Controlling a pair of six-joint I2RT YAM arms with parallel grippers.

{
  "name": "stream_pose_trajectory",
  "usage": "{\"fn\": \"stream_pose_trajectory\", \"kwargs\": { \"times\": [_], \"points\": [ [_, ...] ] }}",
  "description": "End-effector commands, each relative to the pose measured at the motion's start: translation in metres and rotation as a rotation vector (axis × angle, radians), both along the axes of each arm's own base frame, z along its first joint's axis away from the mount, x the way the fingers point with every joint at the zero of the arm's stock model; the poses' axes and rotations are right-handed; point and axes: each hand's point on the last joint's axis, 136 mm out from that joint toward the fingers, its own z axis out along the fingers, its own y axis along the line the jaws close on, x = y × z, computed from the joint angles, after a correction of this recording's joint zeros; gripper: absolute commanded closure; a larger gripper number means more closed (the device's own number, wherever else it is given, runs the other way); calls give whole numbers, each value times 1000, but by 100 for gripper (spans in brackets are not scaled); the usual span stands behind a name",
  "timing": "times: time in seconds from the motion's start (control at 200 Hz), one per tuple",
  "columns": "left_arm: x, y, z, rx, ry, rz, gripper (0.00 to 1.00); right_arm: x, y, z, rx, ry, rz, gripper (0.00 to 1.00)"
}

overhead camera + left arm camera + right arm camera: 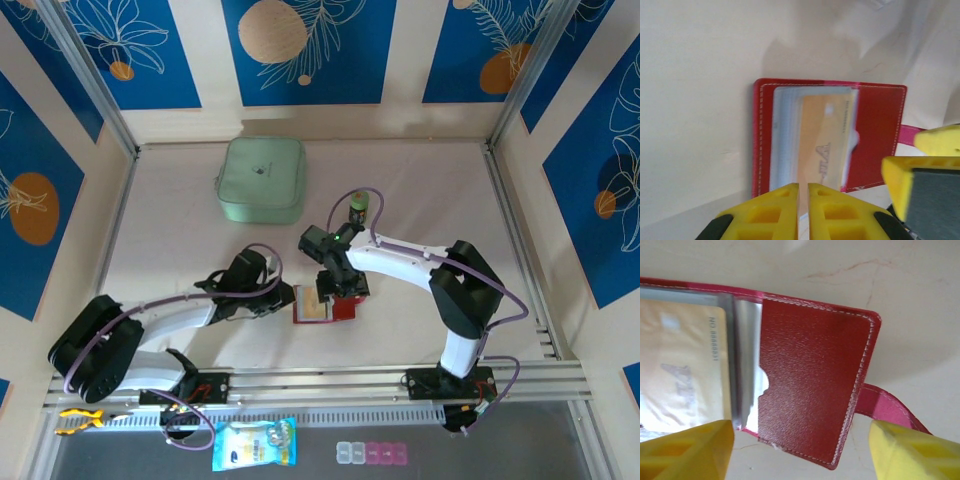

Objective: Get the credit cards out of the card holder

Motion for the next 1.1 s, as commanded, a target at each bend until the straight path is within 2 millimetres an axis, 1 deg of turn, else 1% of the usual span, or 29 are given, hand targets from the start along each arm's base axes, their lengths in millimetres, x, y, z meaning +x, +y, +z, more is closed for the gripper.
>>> {"fn": "stream_pose_trajectory", "kwargs": {
  "times": [0.0,0.1,0.13,0.215,0.385,0.46,0.565,0.66,0.73,0.745,0.765,0.86,0.98,1.095],
  "points": [
    [-1,-11,9,-22,-3,-32,88,-4,-10,-8,-17,27,-30,23],
    [0,-12,7,-18,2,-29,88,-4,-12,-14,-12,40,-33,17],
    [0,-13,7,-21,2,-31,88,-4,-13,-15,-18,42,-34,14],
    [1,-15,8,-24,0,-36,88,-3,-17,-21,-27,48,-43,14],
    [2,-19,9,-28,0,-41,88,-1,-16,-31,-8,65,-50,13],
    [2,-17,5,-15,4,-32,88,1,-14,-34,9,66,-51,12],
    [0,-19,4,-20,12,-39,88,1,-17,-39,2,72,-59,8],
    [-1,-15,1,-6,14,-25,88,1,-18,-42,1,81,-60,9],
    [-1,-15,-1,-11,19,-22,89,2,-19,-41,3,75,-58,5],
    [-1,-16,0,-15,17,-26,88,2,-20,-41,5,77,-61,2],
    [-1,-16,0,-17,19,-27,88,2,-20,-42,9,78,-62,1],
    [-1,-15,0,-9,17,-25,89,0,-18,-49,31,101,-70,0],
    [-2,-16,0,-11,19,-30,89,-2,-21,-56,3,114,-66,1],
    [-1,-14,0,-3,15,-29,89,-6,-20,-66,3,141,-65,1]
  ]
}}
